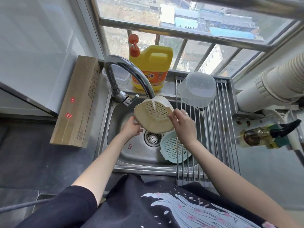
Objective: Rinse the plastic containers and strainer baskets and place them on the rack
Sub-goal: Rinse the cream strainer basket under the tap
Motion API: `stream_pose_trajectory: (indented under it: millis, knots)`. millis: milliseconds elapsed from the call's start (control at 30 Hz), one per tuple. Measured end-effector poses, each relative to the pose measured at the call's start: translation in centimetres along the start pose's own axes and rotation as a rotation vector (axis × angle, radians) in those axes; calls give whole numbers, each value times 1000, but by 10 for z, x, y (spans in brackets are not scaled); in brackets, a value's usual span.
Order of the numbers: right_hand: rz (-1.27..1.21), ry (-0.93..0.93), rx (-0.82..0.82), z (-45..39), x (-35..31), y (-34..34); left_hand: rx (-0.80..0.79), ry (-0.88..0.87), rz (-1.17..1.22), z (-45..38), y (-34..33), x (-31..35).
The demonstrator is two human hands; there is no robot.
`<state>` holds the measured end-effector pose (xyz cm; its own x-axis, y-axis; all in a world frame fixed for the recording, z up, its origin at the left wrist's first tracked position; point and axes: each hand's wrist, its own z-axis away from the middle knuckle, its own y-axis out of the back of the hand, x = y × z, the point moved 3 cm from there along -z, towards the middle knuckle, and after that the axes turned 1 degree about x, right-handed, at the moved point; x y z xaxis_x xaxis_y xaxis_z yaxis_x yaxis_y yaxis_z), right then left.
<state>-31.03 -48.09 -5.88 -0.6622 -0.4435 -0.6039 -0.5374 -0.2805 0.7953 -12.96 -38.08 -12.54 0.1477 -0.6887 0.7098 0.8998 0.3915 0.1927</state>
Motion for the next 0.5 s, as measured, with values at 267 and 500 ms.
stream_pose_trajectory:
  millis: [267, 500]
  knots:
    - [4, -103, 38, -5, 19, -1, -15, -40, 66, -2, -3, 8]
    - [-41, -217, 137, -9, 26, 4, -60, -6, 93, -5, -8, 14]
